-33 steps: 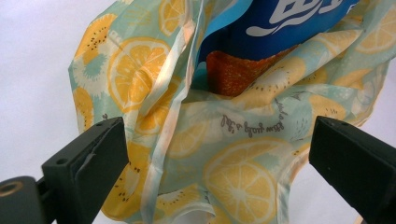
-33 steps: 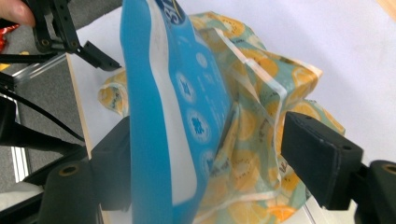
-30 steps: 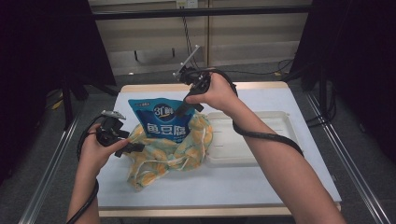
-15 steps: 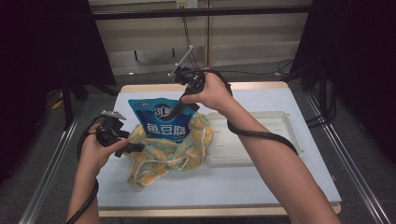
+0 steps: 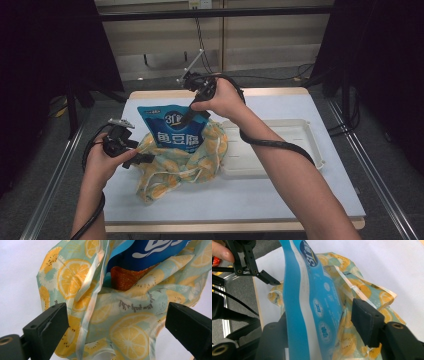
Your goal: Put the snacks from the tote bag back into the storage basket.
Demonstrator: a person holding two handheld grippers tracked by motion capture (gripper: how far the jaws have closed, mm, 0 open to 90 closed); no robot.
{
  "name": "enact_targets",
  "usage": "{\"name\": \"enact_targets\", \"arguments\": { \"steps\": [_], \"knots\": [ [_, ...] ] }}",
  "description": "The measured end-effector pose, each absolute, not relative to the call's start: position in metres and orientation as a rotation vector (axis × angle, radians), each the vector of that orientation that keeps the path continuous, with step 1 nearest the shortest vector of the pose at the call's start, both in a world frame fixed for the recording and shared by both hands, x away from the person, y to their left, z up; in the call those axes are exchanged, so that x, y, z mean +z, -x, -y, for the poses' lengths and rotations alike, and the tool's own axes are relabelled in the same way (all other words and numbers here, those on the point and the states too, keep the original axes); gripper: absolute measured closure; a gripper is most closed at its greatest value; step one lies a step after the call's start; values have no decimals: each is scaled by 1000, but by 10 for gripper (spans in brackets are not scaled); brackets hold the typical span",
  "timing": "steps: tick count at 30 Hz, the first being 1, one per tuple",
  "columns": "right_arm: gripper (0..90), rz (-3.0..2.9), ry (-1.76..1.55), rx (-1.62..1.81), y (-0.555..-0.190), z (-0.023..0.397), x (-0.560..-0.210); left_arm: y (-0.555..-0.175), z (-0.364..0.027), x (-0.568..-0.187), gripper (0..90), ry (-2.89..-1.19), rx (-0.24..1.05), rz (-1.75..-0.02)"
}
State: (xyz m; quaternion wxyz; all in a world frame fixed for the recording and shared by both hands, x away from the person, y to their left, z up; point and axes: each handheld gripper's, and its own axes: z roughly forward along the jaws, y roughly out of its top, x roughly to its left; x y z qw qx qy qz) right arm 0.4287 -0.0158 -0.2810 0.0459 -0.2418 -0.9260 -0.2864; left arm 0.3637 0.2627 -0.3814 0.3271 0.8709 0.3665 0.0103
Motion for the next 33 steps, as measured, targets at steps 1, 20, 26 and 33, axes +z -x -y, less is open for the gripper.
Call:
{"name": "enact_targets", "arguments": {
  "steps": [1,20,26,33],
  "knots": [
    [449,2825,750,-873,-428,15,-281,-364,-263,-381,47,-2282,29,-961],
    [642,2830,700,-855,-432,1,-287,-363,-265,-380,48,-2284,27,-960],
    [752,2854,639,-824,-430,-5,-286,-363,-263,-380,48,-2276,25,-955],
    [834,2885,568,-822,-428,-8,-285,-362,-262,-381,48,-2283,19,-957]
  ]
}}
